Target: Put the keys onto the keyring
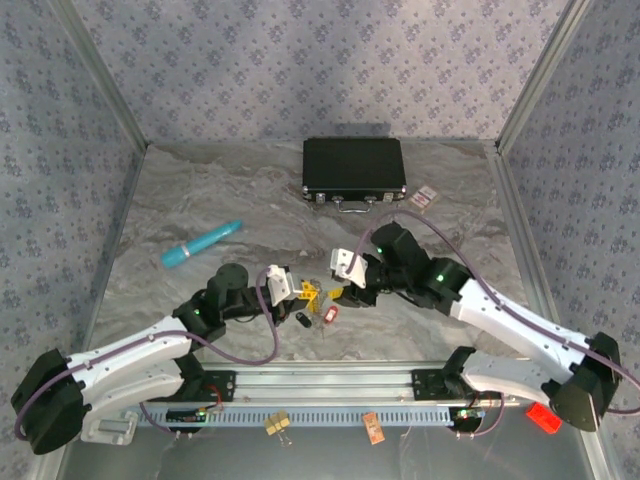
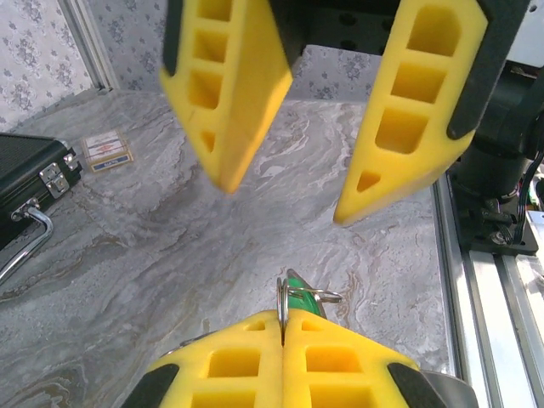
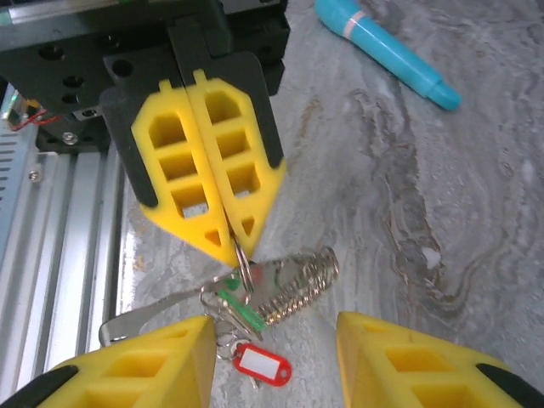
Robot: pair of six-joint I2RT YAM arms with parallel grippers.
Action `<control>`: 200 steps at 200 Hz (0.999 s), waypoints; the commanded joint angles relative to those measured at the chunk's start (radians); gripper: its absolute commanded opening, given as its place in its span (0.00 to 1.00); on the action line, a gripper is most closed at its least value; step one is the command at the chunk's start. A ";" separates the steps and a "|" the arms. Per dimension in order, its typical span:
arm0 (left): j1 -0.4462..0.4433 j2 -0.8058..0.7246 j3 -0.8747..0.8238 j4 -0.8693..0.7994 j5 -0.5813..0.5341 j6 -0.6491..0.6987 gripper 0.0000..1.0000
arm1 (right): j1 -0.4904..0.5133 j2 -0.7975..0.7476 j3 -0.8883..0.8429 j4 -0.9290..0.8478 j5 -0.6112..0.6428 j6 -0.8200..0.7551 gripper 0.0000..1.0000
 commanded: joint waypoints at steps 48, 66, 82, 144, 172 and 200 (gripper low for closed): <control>-0.005 -0.017 -0.025 0.130 -0.013 -0.045 0.00 | 0.139 -0.156 -0.200 0.202 0.295 0.105 0.42; -0.006 -0.014 -0.026 0.138 -0.019 -0.048 0.00 | 0.157 -0.138 -0.203 0.212 0.294 0.105 0.43; -0.004 -0.013 -0.025 0.139 -0.018 -0.050 0.00 | 0.169 -0.113 -0.199 0.228 0.270 0.099 0.43; -0.005 -0.014 -0.027 0.140 -0.006 -0.056 0.00 | 0.171 -0.045 -0.178 0.290 0.271 0.077 0.44; -0.006 -0.019 -0.029 0.142 0.004 -0.055 0.00 | 0.169 -0.021 -0.163 0.256 0.270 0.072 0.34; -0.004 -0.025 -0.029 0.138 -0.003 -0.052 0.00 | 0.163 -0.019 -0.138 0.193 0.247 0.066 0.20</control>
